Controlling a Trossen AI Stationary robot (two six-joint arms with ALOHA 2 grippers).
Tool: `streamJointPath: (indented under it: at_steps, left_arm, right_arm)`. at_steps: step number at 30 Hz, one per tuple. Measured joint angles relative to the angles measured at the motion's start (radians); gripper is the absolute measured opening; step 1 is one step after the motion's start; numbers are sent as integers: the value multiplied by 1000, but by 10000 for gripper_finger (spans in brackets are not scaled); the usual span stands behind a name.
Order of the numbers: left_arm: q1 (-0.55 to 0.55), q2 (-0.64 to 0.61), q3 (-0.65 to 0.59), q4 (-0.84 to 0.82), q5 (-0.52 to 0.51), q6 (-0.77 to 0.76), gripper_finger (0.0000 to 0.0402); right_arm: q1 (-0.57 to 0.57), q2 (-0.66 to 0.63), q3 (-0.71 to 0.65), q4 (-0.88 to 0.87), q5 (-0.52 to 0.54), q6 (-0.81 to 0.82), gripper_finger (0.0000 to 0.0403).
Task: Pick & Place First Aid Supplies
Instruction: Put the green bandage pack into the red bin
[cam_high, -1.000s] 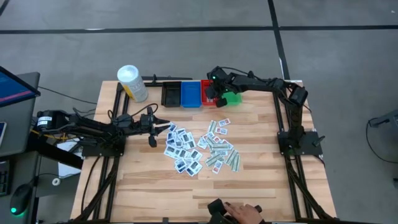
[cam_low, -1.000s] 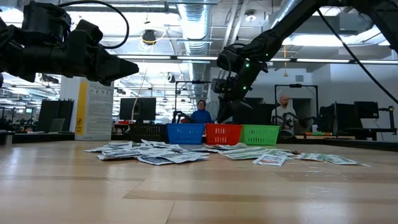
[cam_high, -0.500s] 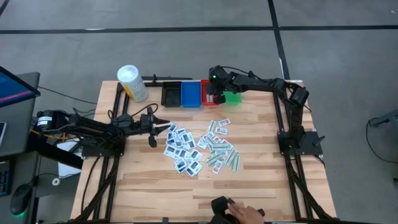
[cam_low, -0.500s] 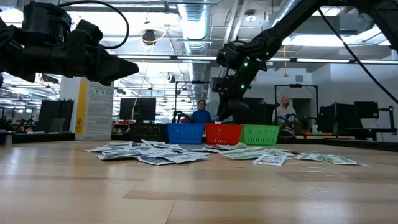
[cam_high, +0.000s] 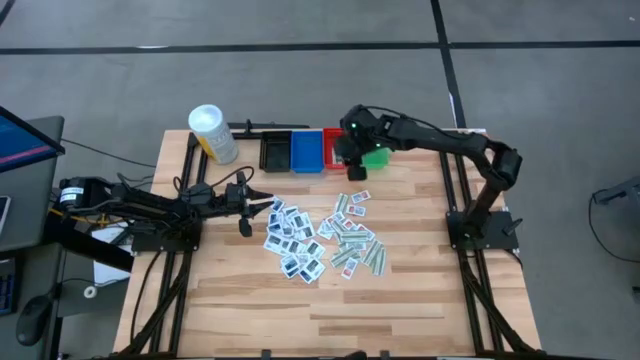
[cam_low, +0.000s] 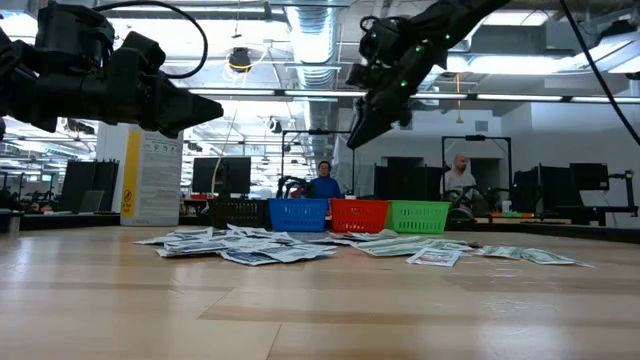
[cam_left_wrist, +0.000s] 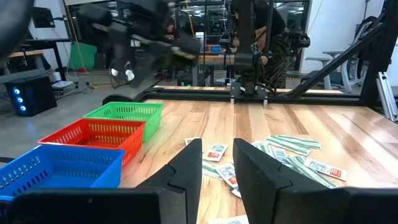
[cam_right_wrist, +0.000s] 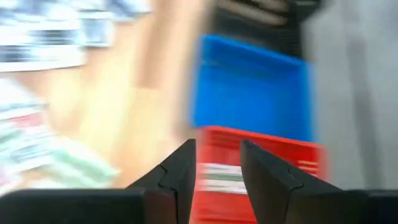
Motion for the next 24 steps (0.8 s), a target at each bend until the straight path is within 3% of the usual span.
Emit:
streamJointPath:
  at_steps: [6, 17, 24]
  left_arm:
    - [0, 0, 0, 0, 0, 0, 93]
    - [0, 0, 0, 0, 0, 0, 93]
    - [0, 0, 0, 0, 0, 0, 93]
  right_arm:
    - [3, -2, -29, -125, -157, -24, 118]
    - [62, -1, -216, 83, -144, -18, 118]
    - [107, -1, -299, 242, -54, -15, 118]
